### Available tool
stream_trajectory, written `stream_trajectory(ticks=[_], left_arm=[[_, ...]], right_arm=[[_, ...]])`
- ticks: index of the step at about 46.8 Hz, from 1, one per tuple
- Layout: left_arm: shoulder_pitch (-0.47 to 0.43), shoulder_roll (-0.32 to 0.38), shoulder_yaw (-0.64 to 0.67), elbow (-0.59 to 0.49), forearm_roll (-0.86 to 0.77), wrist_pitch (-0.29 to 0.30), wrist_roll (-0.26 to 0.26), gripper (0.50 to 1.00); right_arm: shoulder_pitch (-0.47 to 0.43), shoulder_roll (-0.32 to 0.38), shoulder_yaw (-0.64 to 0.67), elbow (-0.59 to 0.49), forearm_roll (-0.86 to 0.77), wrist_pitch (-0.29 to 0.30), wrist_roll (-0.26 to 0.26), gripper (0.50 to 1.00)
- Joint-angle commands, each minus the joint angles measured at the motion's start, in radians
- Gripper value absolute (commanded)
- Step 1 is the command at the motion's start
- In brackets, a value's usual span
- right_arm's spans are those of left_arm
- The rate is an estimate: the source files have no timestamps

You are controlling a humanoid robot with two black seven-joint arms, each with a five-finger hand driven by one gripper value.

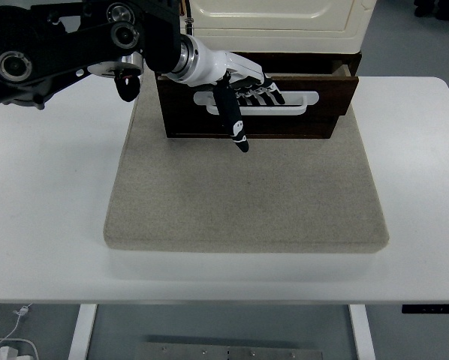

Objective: Open the drawer under the combination cabinet

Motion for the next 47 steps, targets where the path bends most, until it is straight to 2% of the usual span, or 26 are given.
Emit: stream_trajectory(ticks=[1, 47], left_arm=[[0.002, 0.006, 0.001, -0.007, 0.0, 0.0, 0.001, 1.0], [0.003, 0.006, 0.005, -0.045, 0.0, 0.001, 0.003, 1.0]], right_arm=[[0.0, 0.0, 0.0, 0.0, 0.0, 0.0, 0.0, 0.928], [0.0, 0.0, 0.0, 0.0, -0.001, 0.0, 0.0, 0.928]])
